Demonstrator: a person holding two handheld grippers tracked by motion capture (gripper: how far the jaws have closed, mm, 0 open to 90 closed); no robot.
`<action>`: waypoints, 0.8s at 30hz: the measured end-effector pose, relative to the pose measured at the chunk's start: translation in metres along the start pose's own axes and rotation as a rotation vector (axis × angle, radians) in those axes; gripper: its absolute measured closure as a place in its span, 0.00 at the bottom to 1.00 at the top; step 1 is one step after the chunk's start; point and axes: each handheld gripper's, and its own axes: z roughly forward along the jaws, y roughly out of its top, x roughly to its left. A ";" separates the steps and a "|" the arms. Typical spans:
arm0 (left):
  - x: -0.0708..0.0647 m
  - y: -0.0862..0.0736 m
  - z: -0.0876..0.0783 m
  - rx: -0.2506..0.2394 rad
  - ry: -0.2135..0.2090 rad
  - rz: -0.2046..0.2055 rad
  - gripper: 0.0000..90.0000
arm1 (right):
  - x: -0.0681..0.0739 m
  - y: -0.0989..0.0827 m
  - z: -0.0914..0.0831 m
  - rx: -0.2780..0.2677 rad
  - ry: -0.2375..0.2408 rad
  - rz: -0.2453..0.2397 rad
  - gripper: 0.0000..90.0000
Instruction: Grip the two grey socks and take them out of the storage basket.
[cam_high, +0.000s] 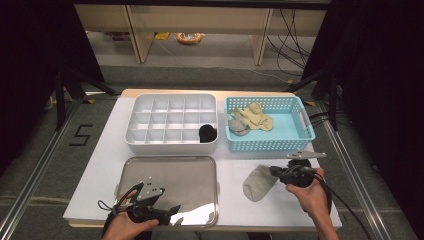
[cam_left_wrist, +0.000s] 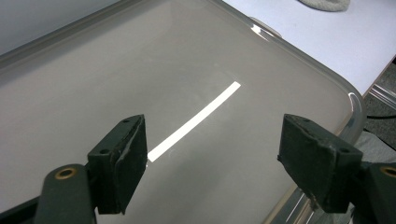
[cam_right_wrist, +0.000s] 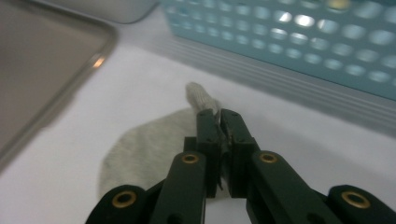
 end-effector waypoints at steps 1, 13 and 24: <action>0.000 0.000 0.000 0.000 0.001 0.004 0.26 | -0.008 -0.003 -0.001 0.003 -0.024 0.020 0.97; -0.009 0.007 0.004 -0.041 -0.022 0.016 0.31 | -0.049 -0.020 -0.001 0.021 -0.128 0.142 0.80; -0.060 0.055 0.050 -0.032 -0.141 0.193 0.46 | -0.048 -0.015 0.002 0.013 -0.111 0.081 0.69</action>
